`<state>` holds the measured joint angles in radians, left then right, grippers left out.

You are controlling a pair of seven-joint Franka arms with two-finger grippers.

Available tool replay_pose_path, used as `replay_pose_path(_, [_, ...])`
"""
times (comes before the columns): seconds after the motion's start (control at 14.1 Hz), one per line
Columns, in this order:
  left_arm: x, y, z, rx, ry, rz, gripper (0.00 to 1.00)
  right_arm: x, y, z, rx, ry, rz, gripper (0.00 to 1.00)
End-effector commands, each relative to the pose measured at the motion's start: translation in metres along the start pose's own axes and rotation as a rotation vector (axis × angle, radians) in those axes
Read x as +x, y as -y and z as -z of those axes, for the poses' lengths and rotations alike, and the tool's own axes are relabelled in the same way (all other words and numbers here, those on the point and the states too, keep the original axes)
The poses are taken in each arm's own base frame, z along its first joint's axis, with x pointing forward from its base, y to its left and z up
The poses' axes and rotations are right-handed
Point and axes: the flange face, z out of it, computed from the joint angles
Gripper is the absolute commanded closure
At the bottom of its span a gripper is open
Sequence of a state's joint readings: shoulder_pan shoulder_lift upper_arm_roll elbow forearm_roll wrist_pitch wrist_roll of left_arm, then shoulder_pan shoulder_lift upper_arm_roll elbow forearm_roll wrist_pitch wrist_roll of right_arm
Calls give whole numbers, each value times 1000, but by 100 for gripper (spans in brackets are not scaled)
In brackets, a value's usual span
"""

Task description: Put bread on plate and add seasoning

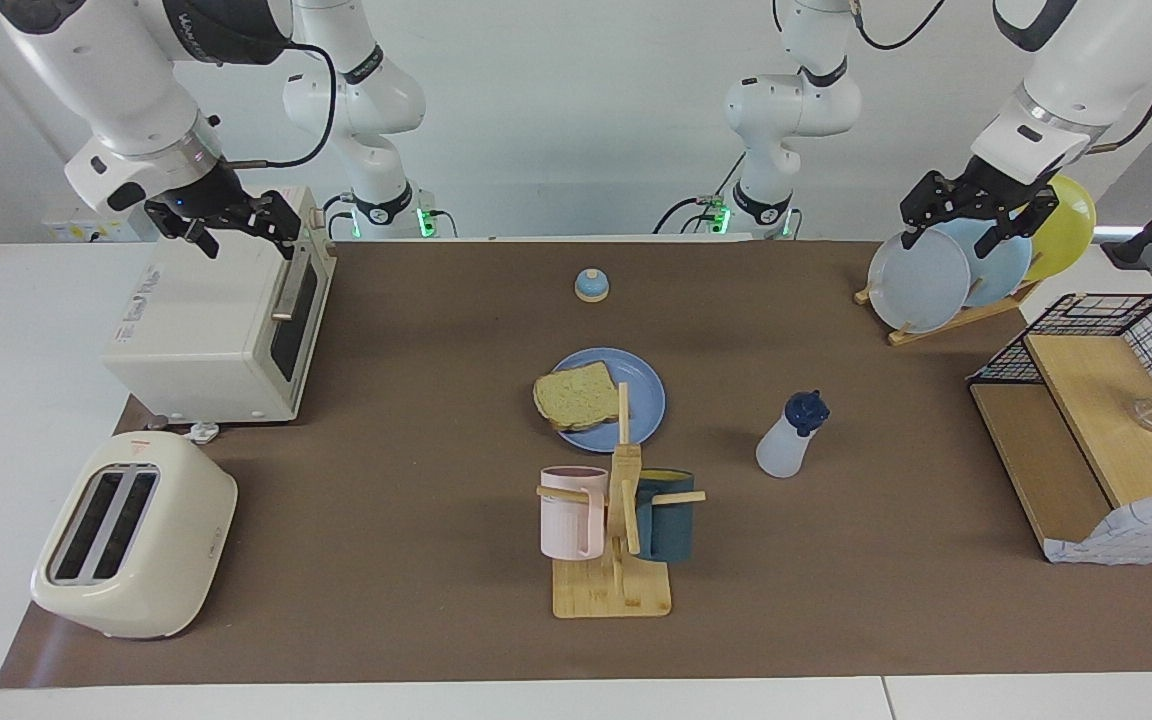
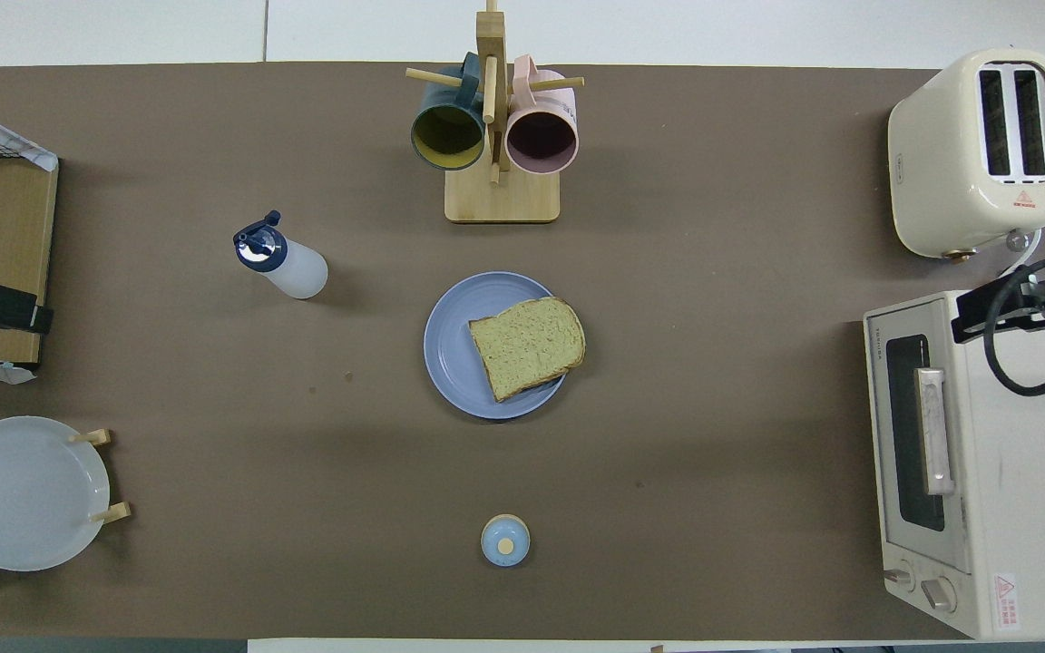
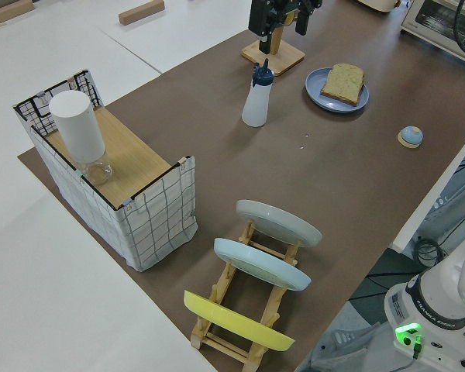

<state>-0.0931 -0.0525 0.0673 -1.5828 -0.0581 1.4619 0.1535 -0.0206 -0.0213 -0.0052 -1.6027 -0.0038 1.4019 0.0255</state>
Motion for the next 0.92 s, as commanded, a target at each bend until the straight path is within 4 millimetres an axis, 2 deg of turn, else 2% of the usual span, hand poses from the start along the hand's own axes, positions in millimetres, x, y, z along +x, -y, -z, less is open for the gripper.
replay_pose_path(0.0, [4, 2, 3, -24, 14, 28, 0, -7, -4, -1, -4, 5, 23, 0])
replay_pose_path(0.85, [8, -1, 2, 40, 14, 23, 0, -7, -4, -1, -4, 3, 23, 0])
